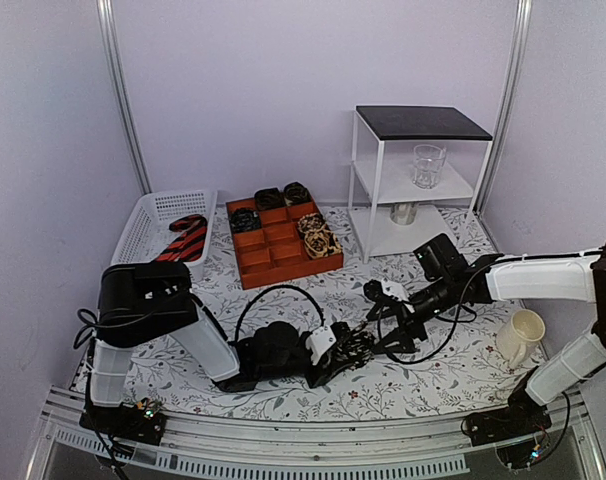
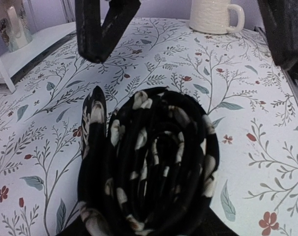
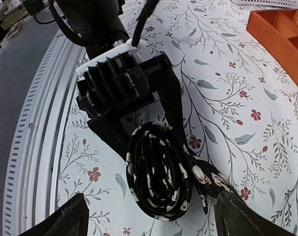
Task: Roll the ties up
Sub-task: Pick up the tie from the center of the board.
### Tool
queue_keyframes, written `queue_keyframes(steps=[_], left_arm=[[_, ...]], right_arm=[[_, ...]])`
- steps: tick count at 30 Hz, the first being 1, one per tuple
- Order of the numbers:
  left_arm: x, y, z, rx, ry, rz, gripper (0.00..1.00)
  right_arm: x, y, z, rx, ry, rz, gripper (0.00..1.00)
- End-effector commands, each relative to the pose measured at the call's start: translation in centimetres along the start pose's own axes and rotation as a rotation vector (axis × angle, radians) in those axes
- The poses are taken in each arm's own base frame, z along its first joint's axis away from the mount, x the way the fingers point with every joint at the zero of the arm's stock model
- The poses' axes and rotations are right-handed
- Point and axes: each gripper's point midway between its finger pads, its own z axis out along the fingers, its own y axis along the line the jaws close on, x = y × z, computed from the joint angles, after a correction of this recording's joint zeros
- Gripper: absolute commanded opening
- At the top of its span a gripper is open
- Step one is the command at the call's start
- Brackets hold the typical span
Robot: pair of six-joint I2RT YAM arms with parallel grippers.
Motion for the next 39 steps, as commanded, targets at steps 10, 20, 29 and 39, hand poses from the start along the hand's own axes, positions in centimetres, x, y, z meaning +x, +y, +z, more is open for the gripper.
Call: queue_keyframes(steps=[10, 20, 29, 39], left_arm=[[2.6, 0.6, 0.2, -0.031, 0.060, 0.025, 0.51], [2.6, 1.0, -0.3, -0.056, 0.051, 0.030, 0.49], [2.6, 1.4, -0.8, -0.080, 0.041, 0.035, 0.48], [2.6, 2.8, -2.2, -0.155, 0.035, 0.016, 0.49]], right_arm=[[1.0, -2.3, 3.9, 0.023, 0.121, -0.199, 1.00], [1.9, -3.6, 5.1, 0.034, 0.179, -0.228, 0.97], [2.1, -3.9, 6.4, 0.001, 0.220, -0.219, 0.85], [0.4, -4.2, 7.1, 0.021, 0.140, -0.207, 0.50]])
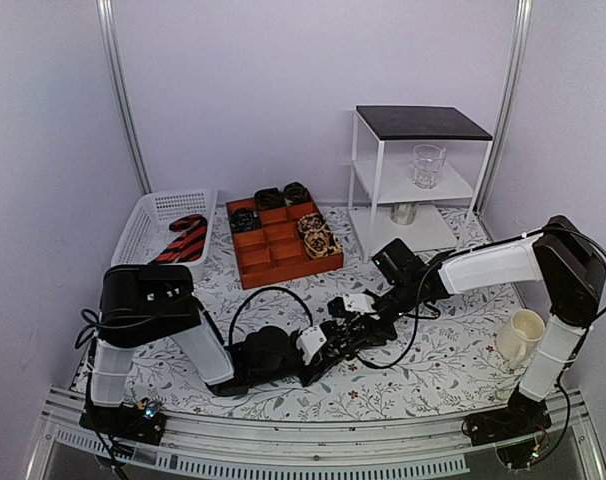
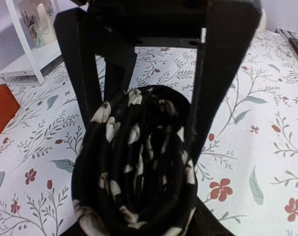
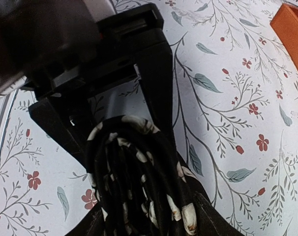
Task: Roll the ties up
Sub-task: Pick up the tie from the center of the board.
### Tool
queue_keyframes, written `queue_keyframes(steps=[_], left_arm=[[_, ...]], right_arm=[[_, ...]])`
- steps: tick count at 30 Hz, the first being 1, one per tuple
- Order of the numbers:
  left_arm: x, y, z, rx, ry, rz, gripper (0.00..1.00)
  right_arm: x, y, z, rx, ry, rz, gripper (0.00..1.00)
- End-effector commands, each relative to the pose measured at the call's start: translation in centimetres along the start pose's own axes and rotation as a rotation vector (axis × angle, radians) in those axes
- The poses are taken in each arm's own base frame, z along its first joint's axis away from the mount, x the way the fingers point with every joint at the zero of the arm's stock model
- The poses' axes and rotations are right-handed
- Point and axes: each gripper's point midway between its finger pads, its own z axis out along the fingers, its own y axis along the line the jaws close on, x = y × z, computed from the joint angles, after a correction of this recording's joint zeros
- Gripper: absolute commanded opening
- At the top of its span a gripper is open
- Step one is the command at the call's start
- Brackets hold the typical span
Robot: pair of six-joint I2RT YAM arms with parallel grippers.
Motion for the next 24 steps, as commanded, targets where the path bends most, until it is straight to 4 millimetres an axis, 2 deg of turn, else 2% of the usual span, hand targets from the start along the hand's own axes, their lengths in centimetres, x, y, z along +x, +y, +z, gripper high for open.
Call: queue_keyframes(steps=[1, 6, 10, 18, 23, 24], left_arm=[[1.7, 1.5, -1.2, -0.062, 0.051, -0.010, 0.51], [1.2, 3.3, -2.9, -0.134, 0.042, -0.069, 0.63], [1.5, 3.6, -3.8, -0.139, 0.056, -0.099, 0.62], [1.8, 2.9, -3.4, -0.103, 0.065, -0.050, 0.55], [1.2, 3.1, -3.3, -0.107, 0.054, -0.044, 0.52], [1.1, 3.1, -3.3, -0.112, 0.052, -0.049, 0.51]], right_arm=[[-0.9, -1.0, 0.5, 0.027, -0.034, 0.015, 0.50], [-1.1, -1.6, 0.8, 0.030, -0.034, 0.065, 0.43], [-1.2, -0.9, 1.4, 0.002, -0.037, 0.086, 0.43], [-0.9, -0.1, 2.7, -0.029, 0.003, 0.093, 0.61], [-0.9, -0.2, 3.1, -0.018, 0.017, 0.098, 0.52], [-1.1, -0.4, 3.0, -0.008, 0.016, 0.099, 0.45]])
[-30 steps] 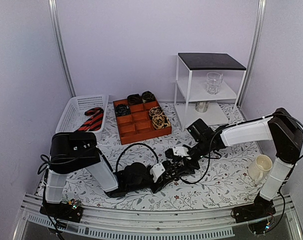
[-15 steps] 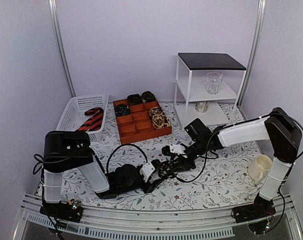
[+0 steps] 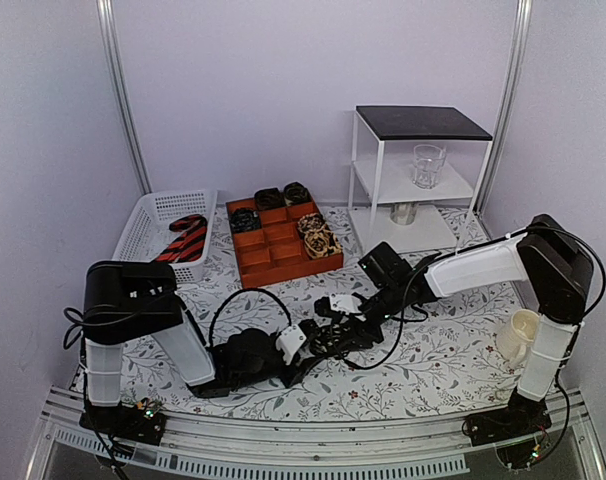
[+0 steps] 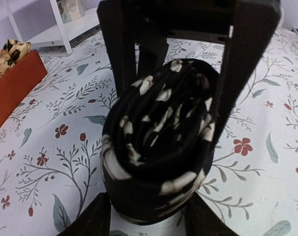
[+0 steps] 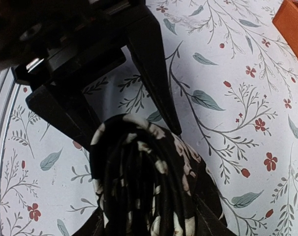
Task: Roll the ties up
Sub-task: Pick up the tie from the center of the board.
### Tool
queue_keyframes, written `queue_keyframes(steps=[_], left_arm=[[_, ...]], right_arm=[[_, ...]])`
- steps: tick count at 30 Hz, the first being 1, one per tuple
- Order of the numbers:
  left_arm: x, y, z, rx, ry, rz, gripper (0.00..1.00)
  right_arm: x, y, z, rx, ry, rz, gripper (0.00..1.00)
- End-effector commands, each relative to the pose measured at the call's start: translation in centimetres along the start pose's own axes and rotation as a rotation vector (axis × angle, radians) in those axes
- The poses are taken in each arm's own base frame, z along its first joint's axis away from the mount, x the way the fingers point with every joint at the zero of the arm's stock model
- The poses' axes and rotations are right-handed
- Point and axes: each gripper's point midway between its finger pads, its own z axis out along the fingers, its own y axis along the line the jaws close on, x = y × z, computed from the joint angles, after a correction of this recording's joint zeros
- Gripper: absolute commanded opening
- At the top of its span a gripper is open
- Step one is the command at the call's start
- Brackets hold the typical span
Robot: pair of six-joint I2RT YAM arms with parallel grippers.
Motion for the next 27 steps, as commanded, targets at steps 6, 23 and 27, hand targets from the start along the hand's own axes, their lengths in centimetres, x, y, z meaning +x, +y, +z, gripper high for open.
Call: queue_keyframes(steps=[6, 23, 27], left_arm=[[-1.4, 2.1, -1.1, -0.072, -0.023, -0.071, 0.50], [-0.4, 13.5, -7.3, -0.379, 0.057, -0.575, 0.51], [-0.6, 16.0, -8.5, -0.434, 0.068, -0.651, 0.51]], right_arm=[[0.7, -1.9, 0.0, 0.110, 0.062, 0.114, 0.24], [-4.5, -5.7, -4.1, 0.317, -0.005, 0.385, 0.19], [-6.6, -7.7, -4.7, 0.367, -0.044, 0.389, 0.18]])
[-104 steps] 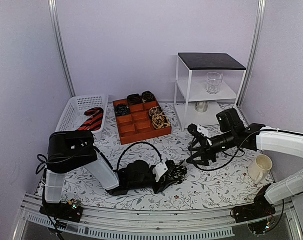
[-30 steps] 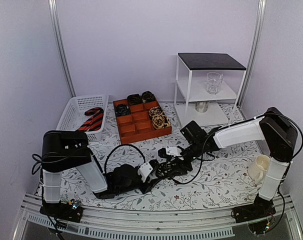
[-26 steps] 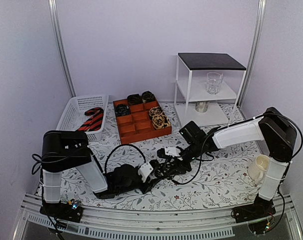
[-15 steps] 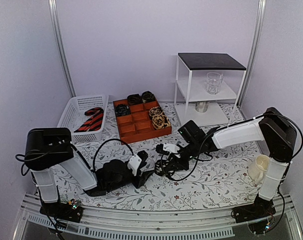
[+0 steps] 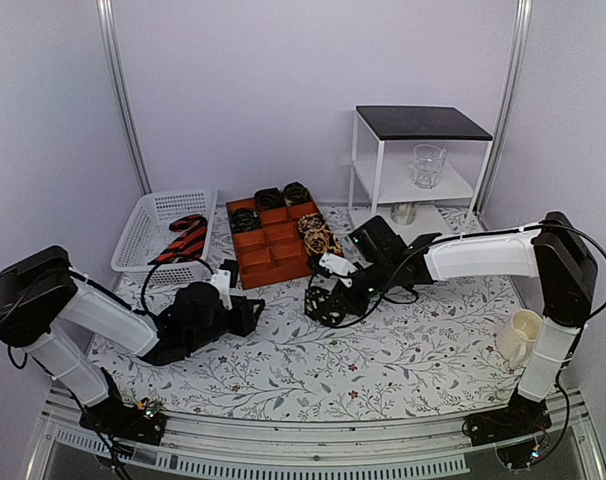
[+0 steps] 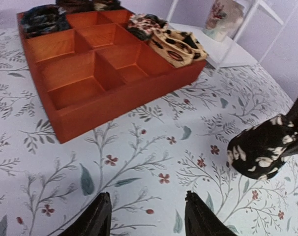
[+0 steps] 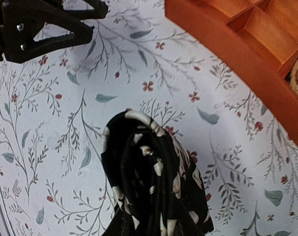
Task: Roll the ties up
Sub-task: Pick up the tie from the center of the board, then place the tie at the center of the board, then pick up the tie from the center of the board.
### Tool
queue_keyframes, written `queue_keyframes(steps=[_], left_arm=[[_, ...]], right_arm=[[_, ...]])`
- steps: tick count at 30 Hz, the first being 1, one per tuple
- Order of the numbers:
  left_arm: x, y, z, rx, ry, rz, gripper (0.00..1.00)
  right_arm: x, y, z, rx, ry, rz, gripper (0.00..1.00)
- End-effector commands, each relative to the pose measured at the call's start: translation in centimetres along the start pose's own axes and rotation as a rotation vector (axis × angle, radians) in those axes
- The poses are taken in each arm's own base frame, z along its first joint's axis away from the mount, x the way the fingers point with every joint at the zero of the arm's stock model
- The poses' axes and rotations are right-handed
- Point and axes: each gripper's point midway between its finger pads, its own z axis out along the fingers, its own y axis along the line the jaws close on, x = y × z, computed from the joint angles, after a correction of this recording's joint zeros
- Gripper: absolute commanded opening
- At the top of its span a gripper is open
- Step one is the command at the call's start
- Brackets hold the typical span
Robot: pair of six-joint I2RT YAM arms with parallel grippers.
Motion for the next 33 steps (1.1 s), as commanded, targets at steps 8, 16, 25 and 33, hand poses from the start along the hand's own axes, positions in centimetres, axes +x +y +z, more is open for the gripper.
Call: queue_keyframes(steps=[8, 16, 25, 33], left_arm=[[-1.3, 4.6, -0.5, -0.105, 0.059, -0.136, 0.51], [-0.4, 4.5, -0.3, -0.091, 0.076, -0.148, 0.51], [-1.1, 4.7, -0.9, -0.096, 0.053, -0.146, 0.51], [-0.8, 5.0, -0.8, -0.107, 0.063, -0.147, 0.51]], right_arm=[[-1.8, -3.0, 2.6, 0.085, 0.040, 0.070, 0.21], [-0.6, -3.2, 5.2, 0.062, 0.091, 0.106, 0.42], [-0.2, -2.4, 6.8, 0.015, 0.106, 0.127, 0.56], [-0.2, -2.3, 7.2, 0.014, 0.122, 0.147, 0.52]])
